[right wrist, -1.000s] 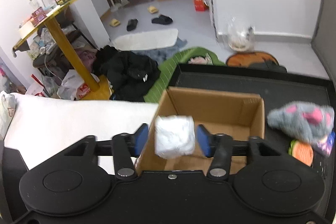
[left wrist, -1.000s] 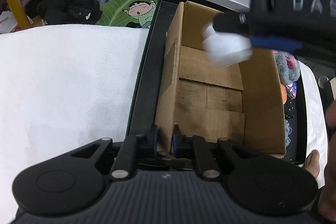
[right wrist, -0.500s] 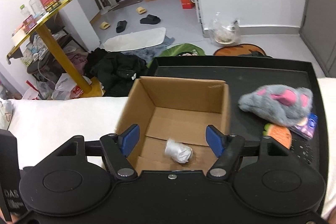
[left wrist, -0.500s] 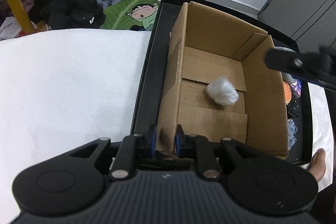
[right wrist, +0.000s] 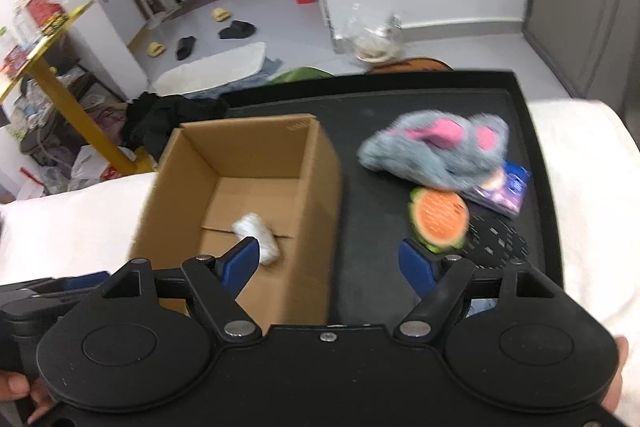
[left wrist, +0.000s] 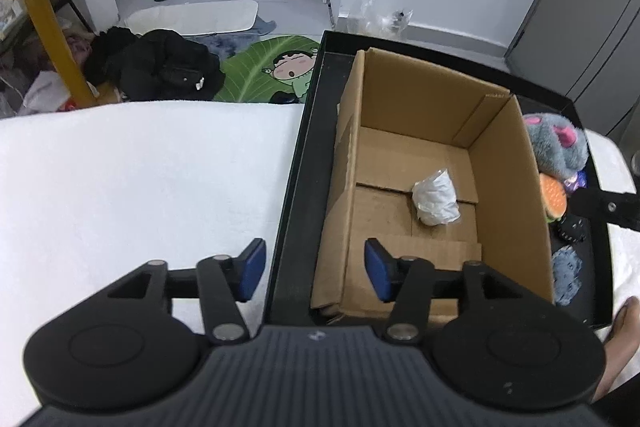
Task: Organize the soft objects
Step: 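Move the right tool back to the blue denim plush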
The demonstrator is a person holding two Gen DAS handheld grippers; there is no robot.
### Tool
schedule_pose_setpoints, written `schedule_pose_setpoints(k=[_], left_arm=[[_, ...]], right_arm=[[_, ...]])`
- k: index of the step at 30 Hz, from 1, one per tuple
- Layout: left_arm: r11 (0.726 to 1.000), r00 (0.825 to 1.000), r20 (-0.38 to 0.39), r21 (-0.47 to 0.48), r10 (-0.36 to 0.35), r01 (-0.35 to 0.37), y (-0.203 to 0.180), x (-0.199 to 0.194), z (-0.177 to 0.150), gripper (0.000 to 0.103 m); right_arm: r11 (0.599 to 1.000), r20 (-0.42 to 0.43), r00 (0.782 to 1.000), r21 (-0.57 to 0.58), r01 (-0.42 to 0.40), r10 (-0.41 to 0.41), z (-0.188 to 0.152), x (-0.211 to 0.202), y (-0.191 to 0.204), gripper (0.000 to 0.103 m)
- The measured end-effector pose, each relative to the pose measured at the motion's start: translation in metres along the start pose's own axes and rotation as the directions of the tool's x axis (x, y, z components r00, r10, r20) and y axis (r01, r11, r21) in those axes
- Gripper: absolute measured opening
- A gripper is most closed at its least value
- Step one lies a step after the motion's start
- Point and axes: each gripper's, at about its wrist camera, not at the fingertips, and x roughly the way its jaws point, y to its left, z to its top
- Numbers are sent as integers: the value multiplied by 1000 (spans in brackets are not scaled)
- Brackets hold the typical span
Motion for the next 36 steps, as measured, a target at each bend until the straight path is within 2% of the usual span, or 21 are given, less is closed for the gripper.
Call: schedule_pose_setpoints(k=[4,8,15,19,25,30,36], left_arm=[[999,999,15,34,28,-28,-8,-1,0,58],[995,997,35,68,73,-75,-15,-4,-2,62],[989,993,23,86,119,-121,-24,-4,0,64],[981,987,36,103,158,-161,-31,-5,0,64],[977,983,12,109,186,-186,-33,-1,2,64],[971,978,-1,115,210,-208,-36,1,3,64],[962,971,3,139,238,-236,-43,3,3,64]], right_arm=[[998,-8,999,45,43,-43,-10,3,-16,83],[994,-12,997,76,79,-78,-23,7,-29,83],[986,33,996,153,72,-78,-40,6,-50,83],[972,45,992,211,106,-118,-46,10,-68,83],[938,27,985,311,151,-168,-55,17,-93,82],[904,-2,993,414,106,-116,-60,26,-114,77],[867,-63,993,485,115,-97,-65,43,-129,71]])
